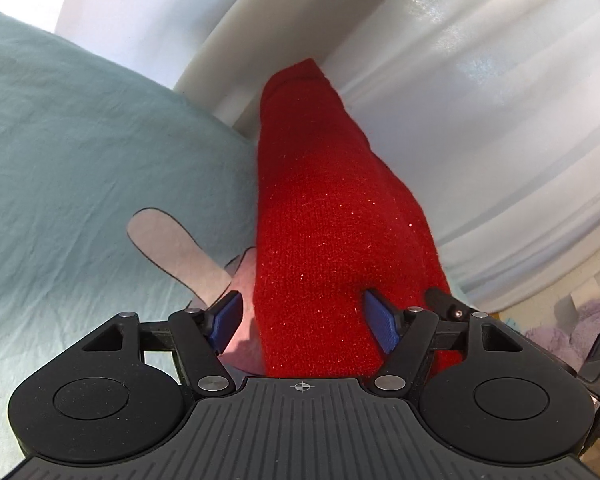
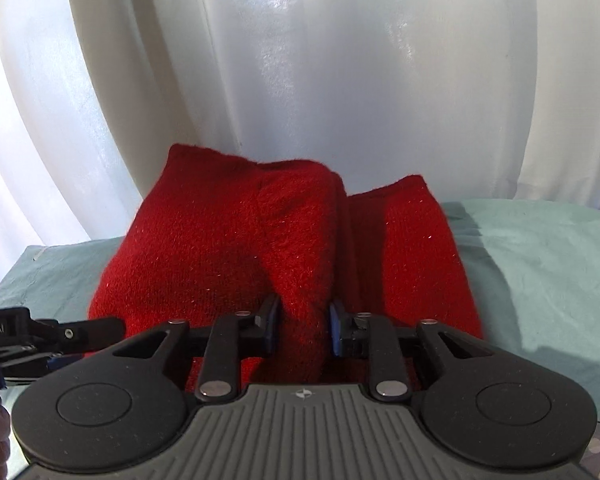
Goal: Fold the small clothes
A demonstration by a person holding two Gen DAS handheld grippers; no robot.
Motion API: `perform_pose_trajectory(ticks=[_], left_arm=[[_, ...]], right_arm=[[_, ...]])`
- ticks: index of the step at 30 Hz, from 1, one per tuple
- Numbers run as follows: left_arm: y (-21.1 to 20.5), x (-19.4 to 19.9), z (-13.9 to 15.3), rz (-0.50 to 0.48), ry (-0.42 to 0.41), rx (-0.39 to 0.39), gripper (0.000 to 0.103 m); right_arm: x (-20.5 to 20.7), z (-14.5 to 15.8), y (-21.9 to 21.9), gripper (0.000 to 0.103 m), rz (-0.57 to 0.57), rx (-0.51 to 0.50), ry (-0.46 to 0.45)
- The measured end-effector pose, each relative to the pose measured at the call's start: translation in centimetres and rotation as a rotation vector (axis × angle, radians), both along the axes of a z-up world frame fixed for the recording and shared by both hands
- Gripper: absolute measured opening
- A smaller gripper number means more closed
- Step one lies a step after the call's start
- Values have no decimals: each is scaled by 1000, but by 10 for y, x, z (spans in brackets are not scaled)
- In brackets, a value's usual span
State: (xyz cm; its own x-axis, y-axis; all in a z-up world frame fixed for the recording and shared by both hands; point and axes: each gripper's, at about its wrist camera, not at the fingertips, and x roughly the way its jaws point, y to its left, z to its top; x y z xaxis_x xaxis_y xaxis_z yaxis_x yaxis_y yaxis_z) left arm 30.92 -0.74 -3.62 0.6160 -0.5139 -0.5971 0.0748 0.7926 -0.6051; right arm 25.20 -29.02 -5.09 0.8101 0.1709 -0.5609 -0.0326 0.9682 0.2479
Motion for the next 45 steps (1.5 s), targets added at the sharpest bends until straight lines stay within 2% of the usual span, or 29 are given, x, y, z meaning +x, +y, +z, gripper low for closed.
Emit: perform_pose_trajectory(ticks=[1,2,5,7,9,11,12,15,16,17,18,20,21,22,24,26,27,29,31,33,35,37,39,42,43,45], left_arm=[[2,1,0,1,5,-5,73],[3,2,-1,1,10,-10,73],[4,1,0,3,14,-8,73],[4,1,1,7,12,-1,73],[5,1,2,5,13,-3,73],[6,2,2,2,16,-7,73],[6,2,1,2,16,-7,73],[5,2,2,1,13,-4,73],[4,1,2,-1,15,-9,73],[4,1,1,-1,16,-12,73],[3,1,1,-1,16,-12,74],[1,-1,3,2,12,-3,74],[2,-2,5,5,11,3,74],[2,-6,8,12,5,12,73],[1,-19,20,1,-33,51,72],[-4,-37,32,-32,-88,102,72],[-7,-46,36,-57,-110,112,73],[-17,-56,37,-124,-109,125,80],[-32,-59,28,-179,-96,169,80],[-42,-55,16,-153,-70,214,76],[-43,-46,5,-98,-8,223,71],[-36,-40,0,-66,30,187,73],[-30,-43,-1,-62,24,183,74],[-27,-45,1,-77,29,173,76],[-24,-45,2,-78,37,164,76],[-18,-48,5,-84,45,165,76]], right_arm=[[1,2,-4,62,-15,-3,-1],[5,2,-10,66,-21,5,7],[16,-4,-24,65,29,132,60],[27,-8,-30,53,57,221,82],[34,-8,-34,48,71,283,95],[39,-7,-38,50,84,311,108],[42,-10,-39,55,87,324,131],[54,-23,-52,57,85,468,180],[57,-24,-55,63,89,511,187],[60,-23,-55,64,110,542,190],[63,-22,-52,64,128,537,192],[68,-17,-37,62,147,460,186],[67,-13,-28,49,153,410,168],[65,-7,-18,29,155,347,144],[53,12,5,23,150,160,58],[36,34,27,22,157,-24,-58],[29,44,31,22,157,-62,-108],[17,63,32,22,142,-89,-168],[7,76,29,22,121,-102,-216],[2,85,19,22,94,-81,-234],[0,85,8,22,78,-58,-225],[-1,75,1,22,54,-84,-191],[-1,58,-9,22,35,-114,-136],[11,14,-25,22,-15,-164,1],[13,-1,-32,23,-36,-144,29],[9,-5,-44,27,-45,-68,12]])
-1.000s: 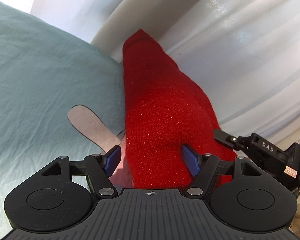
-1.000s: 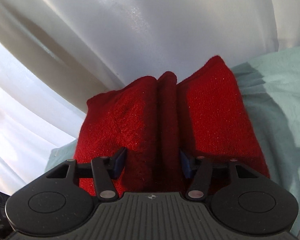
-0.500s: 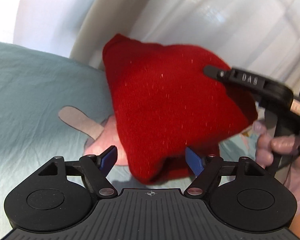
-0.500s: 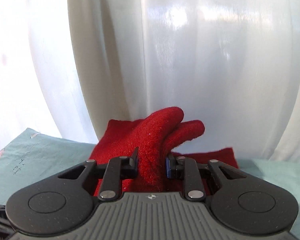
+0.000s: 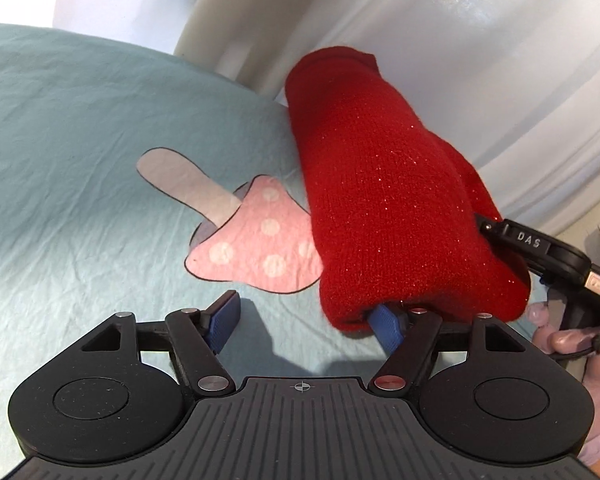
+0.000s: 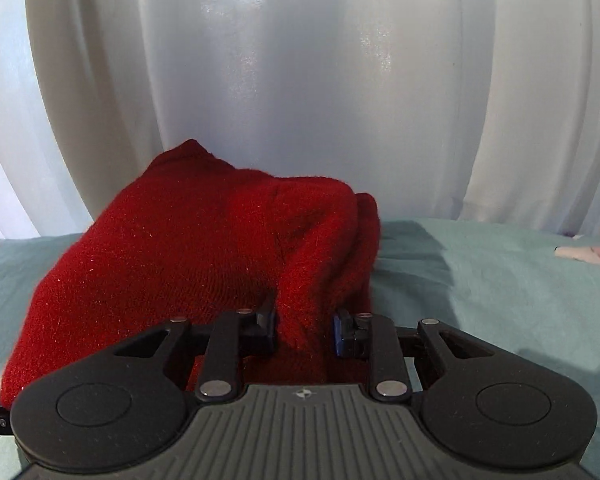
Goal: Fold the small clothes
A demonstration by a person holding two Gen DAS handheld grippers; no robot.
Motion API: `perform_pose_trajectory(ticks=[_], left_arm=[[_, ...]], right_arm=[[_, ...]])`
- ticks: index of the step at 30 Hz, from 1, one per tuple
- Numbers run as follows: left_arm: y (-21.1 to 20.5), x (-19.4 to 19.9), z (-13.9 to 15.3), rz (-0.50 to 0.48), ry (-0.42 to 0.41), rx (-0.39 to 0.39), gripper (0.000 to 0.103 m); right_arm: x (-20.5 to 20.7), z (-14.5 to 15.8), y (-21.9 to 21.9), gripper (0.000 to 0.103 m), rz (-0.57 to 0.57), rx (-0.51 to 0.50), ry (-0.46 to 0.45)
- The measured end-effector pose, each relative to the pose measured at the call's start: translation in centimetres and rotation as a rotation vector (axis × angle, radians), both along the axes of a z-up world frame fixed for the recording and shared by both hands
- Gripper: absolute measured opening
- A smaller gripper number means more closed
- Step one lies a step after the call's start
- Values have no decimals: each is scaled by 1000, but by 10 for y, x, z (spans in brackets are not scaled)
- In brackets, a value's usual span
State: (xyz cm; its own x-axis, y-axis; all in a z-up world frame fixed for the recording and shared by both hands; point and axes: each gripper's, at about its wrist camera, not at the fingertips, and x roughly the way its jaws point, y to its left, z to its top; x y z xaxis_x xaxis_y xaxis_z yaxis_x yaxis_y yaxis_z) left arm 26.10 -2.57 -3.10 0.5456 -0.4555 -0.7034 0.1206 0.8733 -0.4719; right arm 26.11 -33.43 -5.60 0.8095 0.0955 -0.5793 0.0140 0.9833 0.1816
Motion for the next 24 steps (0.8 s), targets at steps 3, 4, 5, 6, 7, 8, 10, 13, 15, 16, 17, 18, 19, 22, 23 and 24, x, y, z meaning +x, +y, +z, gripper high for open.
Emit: perform_pose_trajectory(ticks=[3,4,5,6,7,8,10,13,15,16,17,18,19,22,23,24], left_arm=[[16,-8,12,-3,-21,3,75],[23,-11,18,12,-33,-1,75],[30,-13,24,42,-51,-8,75],[36,-11,29,76,-67,-15,75],[41,-10,35,107,-80,-25,76],[45,-9,41,137,-91,-35,76],[49,-2,51,184,-121,-43,85],[47,11,62,228,-154,-14,86],[44,19,69,260,-174,-18,88],[42,23,72,267,-181,-24,88],[38,28,74,270,-184,-28,88],[34,33,77,269,-186,-30,88],[28,38,79,262,-191,-31,89],[3,59,82,247,-196,-6,90],[-9,67,82,243,-196,-4,90],[-20,75,81,239,-203,-10,92]], right_arm=[[-4,16,-9,35,-48,35,33],[-5,23,-6,35,-69,12,21],[-8,30,-1,35,-82,-18,-5],[-11,37,5,35,-86,-48,-39],[-10,43,11,35,-87,-79,-81],[-7,50,22,35,-81,-103,-115],[0,61,42,35,-47,-110,-157],[24,65,75,35,92,-63,-167],[47,58,97,35,160,-65,-155],[58,53,103,35,181,-63,-145],[68,47,107,35,193,-63,-134],[79,41,109,35,189,-68,-121],[85,37,107,36,182,-68,-120],[95,19,84,55,137,-38,-143],[95,13,72,55,115,0,-148],[94,8,59,54,95,54,-155]])
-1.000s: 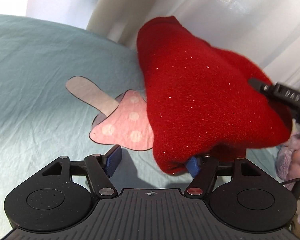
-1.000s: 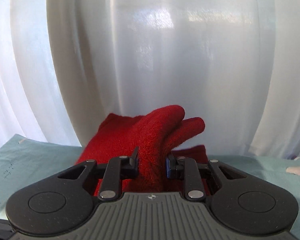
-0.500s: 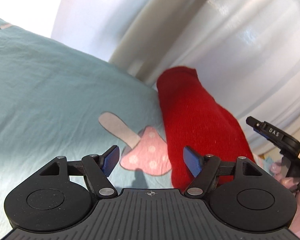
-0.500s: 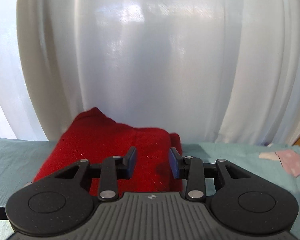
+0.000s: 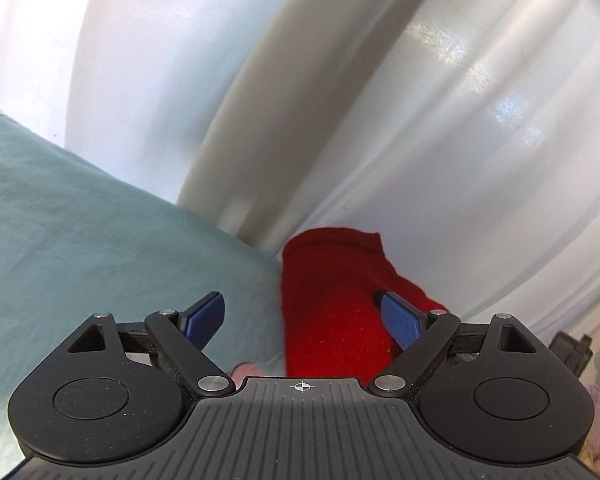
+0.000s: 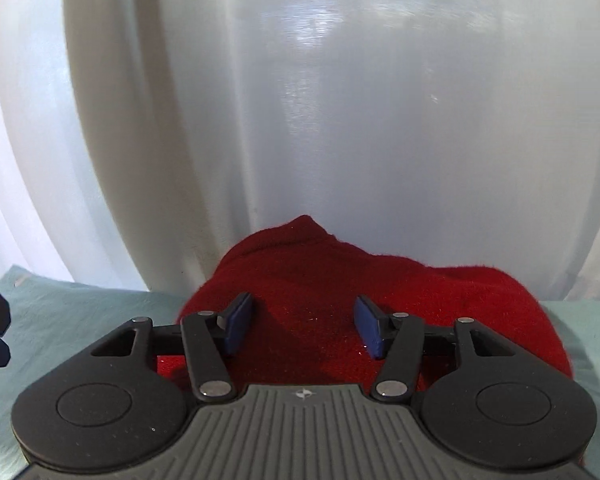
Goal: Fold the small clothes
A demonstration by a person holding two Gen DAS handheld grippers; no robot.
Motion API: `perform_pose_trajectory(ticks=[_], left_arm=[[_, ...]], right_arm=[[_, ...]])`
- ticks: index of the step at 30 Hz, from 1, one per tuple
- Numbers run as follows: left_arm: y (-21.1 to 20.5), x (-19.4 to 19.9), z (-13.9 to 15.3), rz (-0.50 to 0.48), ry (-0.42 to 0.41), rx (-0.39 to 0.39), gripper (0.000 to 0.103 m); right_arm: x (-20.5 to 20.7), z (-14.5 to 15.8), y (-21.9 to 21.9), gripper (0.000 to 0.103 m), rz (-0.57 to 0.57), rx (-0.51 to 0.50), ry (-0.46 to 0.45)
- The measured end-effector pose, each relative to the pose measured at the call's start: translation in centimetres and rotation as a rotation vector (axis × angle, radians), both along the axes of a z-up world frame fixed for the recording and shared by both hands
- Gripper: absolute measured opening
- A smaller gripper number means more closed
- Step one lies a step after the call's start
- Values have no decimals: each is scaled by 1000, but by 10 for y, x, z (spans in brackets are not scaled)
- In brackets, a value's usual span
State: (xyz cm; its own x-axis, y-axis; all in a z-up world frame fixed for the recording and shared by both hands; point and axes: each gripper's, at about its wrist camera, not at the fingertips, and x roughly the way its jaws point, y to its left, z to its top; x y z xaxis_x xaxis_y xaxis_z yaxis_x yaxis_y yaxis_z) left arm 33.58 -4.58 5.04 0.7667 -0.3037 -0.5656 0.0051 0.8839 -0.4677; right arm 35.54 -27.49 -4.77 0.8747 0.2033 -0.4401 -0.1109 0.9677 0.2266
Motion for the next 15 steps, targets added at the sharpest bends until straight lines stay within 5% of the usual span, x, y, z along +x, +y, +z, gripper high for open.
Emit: perform_pose_trajectory(ticks=[2,4,7,10,15], left_arm=[[-25,19,-6,-19,-11,15,95],[-47,38,-18,-39,19,50,95],[-66,58,-47,-33,81,40,95],[-67,67,-73,-34,124,-53,99],[-73,55,-80,-29,-2,33,101]], right_arm=[[-10,-5,-23,48,-56,82,-15],[-14,-7,-35,25,-112,59,-23],[-20,-17,-62,17,-117,112,-37],[-28,-23,-80,14,-121,129,-67],[-34,-35,-93,5,-139,210,-111]])
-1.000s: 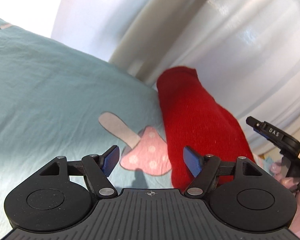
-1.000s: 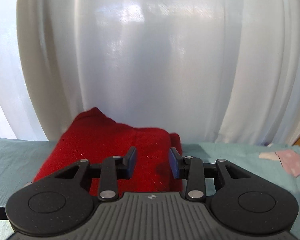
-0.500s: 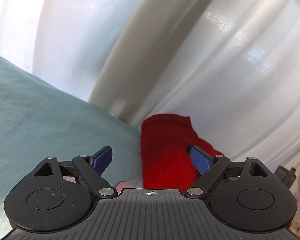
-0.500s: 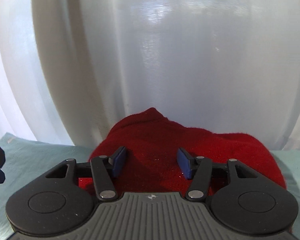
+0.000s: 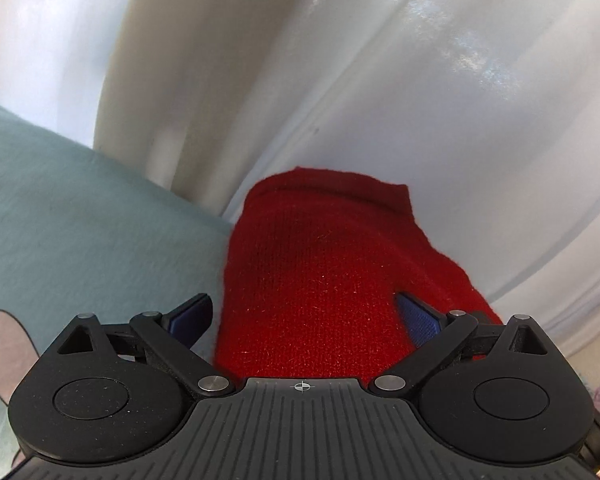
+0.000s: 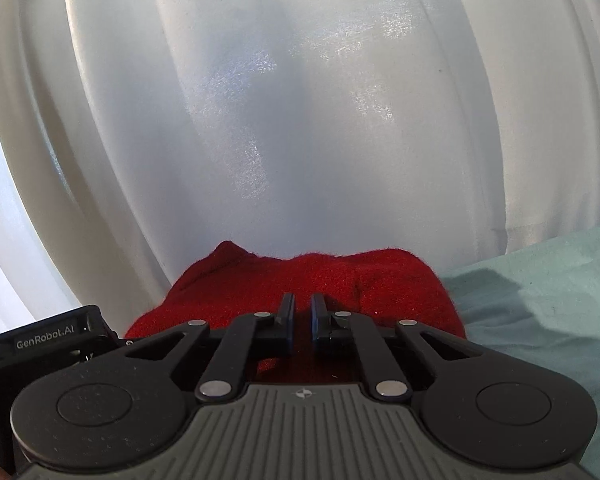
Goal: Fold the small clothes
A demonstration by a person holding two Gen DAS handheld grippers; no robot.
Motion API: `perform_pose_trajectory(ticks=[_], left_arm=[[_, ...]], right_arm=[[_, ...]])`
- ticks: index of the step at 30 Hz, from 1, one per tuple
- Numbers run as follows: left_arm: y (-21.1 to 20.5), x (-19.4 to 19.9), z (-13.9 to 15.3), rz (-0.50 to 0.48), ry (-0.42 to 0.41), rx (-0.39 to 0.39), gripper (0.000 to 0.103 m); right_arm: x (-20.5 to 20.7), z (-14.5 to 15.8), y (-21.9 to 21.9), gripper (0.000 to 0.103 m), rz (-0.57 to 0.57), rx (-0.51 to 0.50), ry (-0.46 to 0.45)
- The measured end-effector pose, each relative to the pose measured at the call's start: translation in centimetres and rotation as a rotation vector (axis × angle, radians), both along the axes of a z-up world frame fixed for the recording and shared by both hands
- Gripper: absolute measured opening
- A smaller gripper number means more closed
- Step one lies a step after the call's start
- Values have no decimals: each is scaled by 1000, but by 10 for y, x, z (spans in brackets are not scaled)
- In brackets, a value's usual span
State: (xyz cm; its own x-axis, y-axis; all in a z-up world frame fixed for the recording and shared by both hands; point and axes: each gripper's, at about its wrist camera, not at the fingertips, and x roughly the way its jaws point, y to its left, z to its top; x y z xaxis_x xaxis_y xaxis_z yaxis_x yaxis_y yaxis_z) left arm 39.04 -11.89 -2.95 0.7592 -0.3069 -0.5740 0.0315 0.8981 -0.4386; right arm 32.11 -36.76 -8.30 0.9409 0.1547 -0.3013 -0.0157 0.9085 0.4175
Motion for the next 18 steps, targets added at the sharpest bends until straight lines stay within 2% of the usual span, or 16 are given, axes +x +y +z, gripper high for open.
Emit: perform_pose_trajectory(ticks=[3,5,8,9,10,11,13,16,18], left_arm=[[6,-1,0,-15,10,-22,101],[20,3,2,-70,60,-64,101],[48,4,10,-181,109,-121,101],[57,5,13,-212,125,-137,101],[66,7,15,-241,141,-154,101],[74,8,15,-264,158,-171,101],[82,13,11,-305,191,-213,101],[83,23,-3,-340,253,-311,101],[81,26,-16,-336,300,-391,101]], right_arm=[[0,1,2,6,7,-8,-4],[0,3,-5,6,40,37,9],[-13,22,-22,9,120,88,86],[-21,27,-34,31,121,130,99],[-29,30,-46,77,100,157,117],[-36,33,-61,89,77,172,155],[-40,28,-85,86,104,222,238],[-34,5,-109,85,171,396,379],[-28,-5,-112,85,202,444,415]])
